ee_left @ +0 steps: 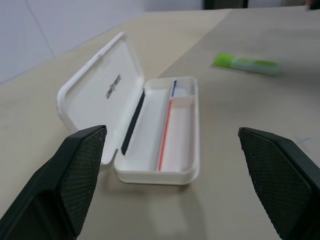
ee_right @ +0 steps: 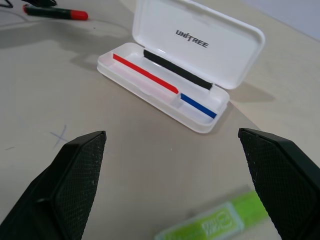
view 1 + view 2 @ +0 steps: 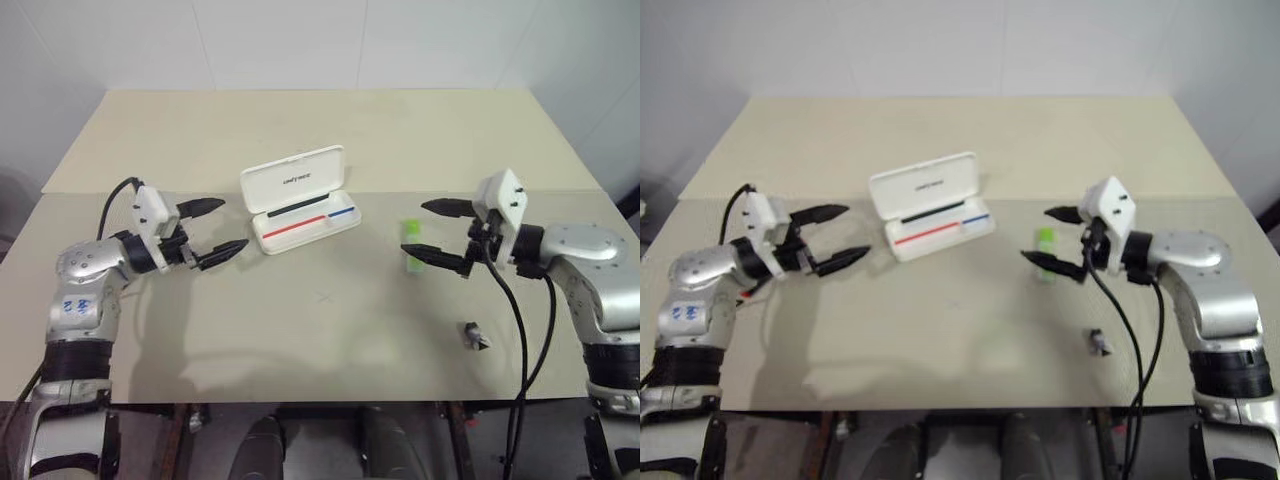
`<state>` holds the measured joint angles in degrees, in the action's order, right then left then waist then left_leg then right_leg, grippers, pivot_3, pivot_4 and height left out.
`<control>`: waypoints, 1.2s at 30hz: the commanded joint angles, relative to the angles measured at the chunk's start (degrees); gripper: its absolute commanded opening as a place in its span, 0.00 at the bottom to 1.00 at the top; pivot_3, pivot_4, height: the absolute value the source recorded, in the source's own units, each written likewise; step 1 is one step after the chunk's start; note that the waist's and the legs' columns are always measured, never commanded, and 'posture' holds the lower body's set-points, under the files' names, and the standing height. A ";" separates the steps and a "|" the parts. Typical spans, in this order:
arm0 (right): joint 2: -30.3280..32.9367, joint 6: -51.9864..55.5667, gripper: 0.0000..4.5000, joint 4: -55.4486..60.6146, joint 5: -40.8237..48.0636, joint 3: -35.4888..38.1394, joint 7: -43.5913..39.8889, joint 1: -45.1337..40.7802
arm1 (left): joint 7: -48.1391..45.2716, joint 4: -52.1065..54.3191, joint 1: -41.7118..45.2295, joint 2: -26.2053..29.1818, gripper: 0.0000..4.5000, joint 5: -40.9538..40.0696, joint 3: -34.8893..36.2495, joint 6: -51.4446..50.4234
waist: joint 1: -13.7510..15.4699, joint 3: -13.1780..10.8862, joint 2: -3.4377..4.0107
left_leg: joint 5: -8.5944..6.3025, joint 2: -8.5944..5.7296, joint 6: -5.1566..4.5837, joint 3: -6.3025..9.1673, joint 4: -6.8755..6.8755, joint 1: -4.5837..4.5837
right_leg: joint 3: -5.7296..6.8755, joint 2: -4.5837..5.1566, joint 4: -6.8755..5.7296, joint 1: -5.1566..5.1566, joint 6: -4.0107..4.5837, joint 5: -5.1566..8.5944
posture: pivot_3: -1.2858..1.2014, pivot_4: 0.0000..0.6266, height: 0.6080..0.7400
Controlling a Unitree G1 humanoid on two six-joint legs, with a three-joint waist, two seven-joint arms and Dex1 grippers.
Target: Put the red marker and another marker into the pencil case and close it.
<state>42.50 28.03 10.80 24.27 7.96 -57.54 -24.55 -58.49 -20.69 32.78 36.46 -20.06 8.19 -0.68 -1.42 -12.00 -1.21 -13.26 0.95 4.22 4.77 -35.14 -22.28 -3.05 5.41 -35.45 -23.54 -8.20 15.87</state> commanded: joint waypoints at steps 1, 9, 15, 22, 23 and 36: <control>0.05 0.52 1.00 7.54 4.00 5.33 1.97 5.15 | 0.27 -5.21 3.95 -1.72 1.00 2.19 -1.36 3.29 | 0.01 0.00 -0.01 | 0.00 -0.01 0.00 0.01 0.01 0.00 | 0.00 0.00 0.03 0.02 -0.01 -0.01 | 0.52 0.24 1.00; -0.62 2.81 1.00 17.05 7.33 7.89 6.98 15.06 | -2.26 -18.20 11.22 -7.21 1.00 4.69 -4.24 5.56 | -0.43 -0.03 -0.15 | -0.03 -0.02 -0.05 -0.19 -0.01 0.04 | -0.16 0.01 0.13 0.04 -0.11 -0.06 | 0.52 0.24 1.00; -0.72 3.59 1.00 19.65 8.29 8.12 10.22 17.27 | -5.67 -24.51 14.90 -8.38 1.00 7.54 -7.61 4.30 | -0.05 -0.03 -0.21 | -0.01 -0.03 -0.07 -0.19 -0.03 0.03 | -0.18 0.00 0.23 0.06 -0.12 -0.07 | 0.52 0.24 1.00; 0.06 3.48 1.00 21.14 9.25 10.38 12.03 20.33 | -7.27 -31.62 18.94 -8.86 1.00 10.81 -9.28 5.70 | -0.01 -0.04 -0.22 | -0.05 -0.04 -0.13 -0.21 -0.03 -0.10 | -0.20 0.01 0.52 0.08 -0.26 -0.18 | 0.52 0.24 1.00; 0.00 3.53 1.00 21.31 9.24 10.25 12.40 20.43 | -7.71 -32.61 19.57 -8.93 1.00 11.28 -9.57 5.70 | -0.01 -0.04 -0.22 | -0.06 -0.04 -0.15 -0.21 -0.02 -0.10 | -0.21 0.01 0.52 0.07 -0.27 -0.18 | 0.52 0.24 1.00; -0.04 3.37 1.00 21.75 9.32 9.86 15.30 20.99 | -11.49 -38.81 23.65 -9.61 1.00 16.42 -12.16 4.93 | -0.01 -0.06 -0.26 | -0.10 -0.04 -0.21 -0.24 -0.01 -0.10 | -0.21 0.01 0.54 0.07 -0.27 -0.18 | 0.52 0.24 1.00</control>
<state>42.07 31.70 30.95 32.79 16.42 -42.63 -3.68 -69.55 -59.12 55.63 27.05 -4.81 -3.06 4.46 -1.42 -12.06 -1.47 -13.37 0.90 4.01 4.53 -35.15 -22.38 -3.26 5.42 -34.91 -23.47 -8.47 15.68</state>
